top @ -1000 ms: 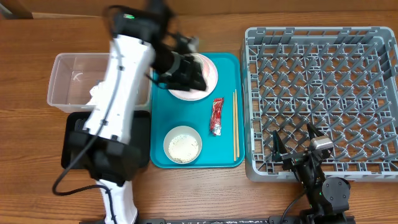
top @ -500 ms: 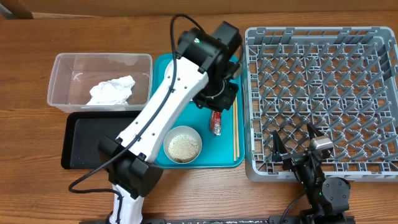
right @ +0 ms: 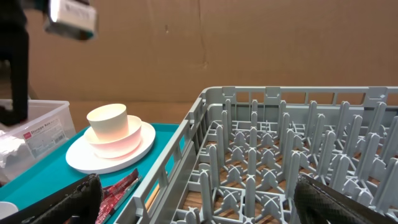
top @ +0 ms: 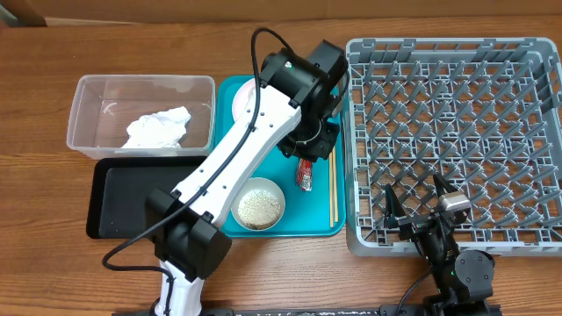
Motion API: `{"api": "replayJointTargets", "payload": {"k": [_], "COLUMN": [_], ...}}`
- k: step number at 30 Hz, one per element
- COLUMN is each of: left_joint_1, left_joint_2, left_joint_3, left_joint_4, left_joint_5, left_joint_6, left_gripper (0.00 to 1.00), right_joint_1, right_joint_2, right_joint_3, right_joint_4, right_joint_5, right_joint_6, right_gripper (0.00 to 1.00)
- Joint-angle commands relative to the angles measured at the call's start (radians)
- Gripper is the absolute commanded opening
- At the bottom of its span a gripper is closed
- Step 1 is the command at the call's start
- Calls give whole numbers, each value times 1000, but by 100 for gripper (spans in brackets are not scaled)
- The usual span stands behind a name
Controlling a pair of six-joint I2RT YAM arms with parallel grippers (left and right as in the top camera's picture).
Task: Sort waste into correct bins and load items into the dishwasher
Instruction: 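Move the left gripper to the red snack wrapper and grasp it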
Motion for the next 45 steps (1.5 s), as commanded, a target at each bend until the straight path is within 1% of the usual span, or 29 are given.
{"api": "replayJointTargets", "payload": {"k": [1, 3, 6, 10, 14, 16, 23, 28, 34, 36, 41, 43, 45], "left_joint_1": [-9, -9, -9, -7, -7, -7, -7, -6, -7, -7, -6, -6, -6], "left_joint_2": [-19, -19, -18, -18, -18, -18, -18, -18, -18, -18, -18, -18, -18], "left_joint_3": [-63, -101, -157, -215, -269, -299, -406, -507, -618, -644, -658, -658, -658], "left_joint_4": [35, 63, 111, 175, 237, 267, 381, 480, 597, 623, 645, 652, 655], "left_joint_5": [-5, -6, -6, -19, -74, -93, -94, -143, -142, -142, -142, -143, -145], "left_joint_6": [-30, -44, -44, -43, -47, -71, -77, -82, -89, -89, -88, -88, -87], "left_gripper": [15, 18, 27, 32, 33, 34, 36, 34, 36, 34, 20, 14, 4], "right_joint_1": [-2, -2, -2, -2, -2, -2, -2, -2, -2, -2, -2, -2, -2], "right_joint_2": [-10, -10, -10, -10, -10, -10, -10, -10, -10, -10, -10, -10, -10], "right_joint_3": [-11, -11, -11, -11, -11, -11, -11, -11, -11, -11, -11, -11, -11], "right_joint_4": [5, 5, 5, 5, 5, 5, 5, 5, 5, 5, 5, 5, 5], "right_joint_5": [1, 1, 1, 1, 1, 1, 1, 1, 1, 1, 1, 1, 1], "right_joint_6": [-7, -7, -7, -7, -7, -7, -7, -7, -7, -7, -7, -7, -7], "right_gripper": [100, 100, 100, 100, 100, 100, 100, 100, 100, 100, 100, 100, 100]}}
